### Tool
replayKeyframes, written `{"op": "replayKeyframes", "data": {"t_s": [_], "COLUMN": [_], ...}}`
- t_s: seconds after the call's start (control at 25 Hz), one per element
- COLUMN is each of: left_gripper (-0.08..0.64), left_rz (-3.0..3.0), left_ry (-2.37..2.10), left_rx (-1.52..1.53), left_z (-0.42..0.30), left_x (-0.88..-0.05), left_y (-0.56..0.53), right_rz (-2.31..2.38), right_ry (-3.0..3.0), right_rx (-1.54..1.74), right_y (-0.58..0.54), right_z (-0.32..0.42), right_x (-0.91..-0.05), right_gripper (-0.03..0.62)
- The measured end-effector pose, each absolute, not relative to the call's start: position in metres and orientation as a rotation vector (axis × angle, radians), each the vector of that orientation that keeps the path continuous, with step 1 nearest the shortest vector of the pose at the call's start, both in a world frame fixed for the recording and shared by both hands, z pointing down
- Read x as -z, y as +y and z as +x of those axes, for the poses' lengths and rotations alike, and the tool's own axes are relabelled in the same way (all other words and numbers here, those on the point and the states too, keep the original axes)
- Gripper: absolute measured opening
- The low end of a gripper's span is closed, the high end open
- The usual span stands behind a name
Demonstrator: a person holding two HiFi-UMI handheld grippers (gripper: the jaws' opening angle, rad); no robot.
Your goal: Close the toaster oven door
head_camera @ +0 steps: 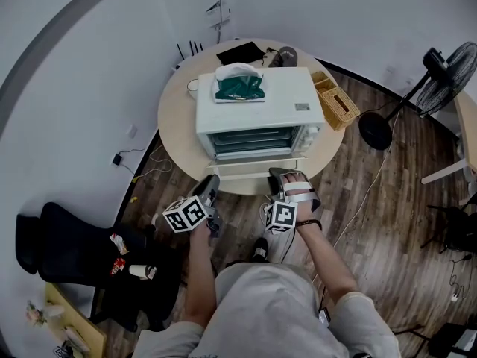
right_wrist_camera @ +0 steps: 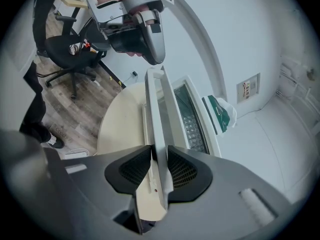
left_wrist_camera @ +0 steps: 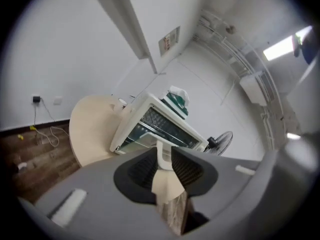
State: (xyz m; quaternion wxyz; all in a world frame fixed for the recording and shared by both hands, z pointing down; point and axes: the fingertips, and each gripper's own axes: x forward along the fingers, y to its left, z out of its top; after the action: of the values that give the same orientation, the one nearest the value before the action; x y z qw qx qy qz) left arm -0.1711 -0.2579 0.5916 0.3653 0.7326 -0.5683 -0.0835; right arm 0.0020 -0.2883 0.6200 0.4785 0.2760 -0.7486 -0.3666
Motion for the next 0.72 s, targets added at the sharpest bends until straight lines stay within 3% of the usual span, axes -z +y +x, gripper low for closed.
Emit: {"op": "replayKeyframes", "data": {"t_s": [0.72], "left_gripper": [0.143], "left_rz": [2.034], "left_ry": [-1.600], "left_rx": [-0.077], "left_z": [-0.156], "left_x": [-0.592], "left_y": [-0.244], "right_rz": [0.694], "right_ry": [-1.793], "right_rx": [0.951], "right_y": [-0.334], "right_z": [-0.008], "right_x": [-0.595], "right_gripper": [0.109]}}
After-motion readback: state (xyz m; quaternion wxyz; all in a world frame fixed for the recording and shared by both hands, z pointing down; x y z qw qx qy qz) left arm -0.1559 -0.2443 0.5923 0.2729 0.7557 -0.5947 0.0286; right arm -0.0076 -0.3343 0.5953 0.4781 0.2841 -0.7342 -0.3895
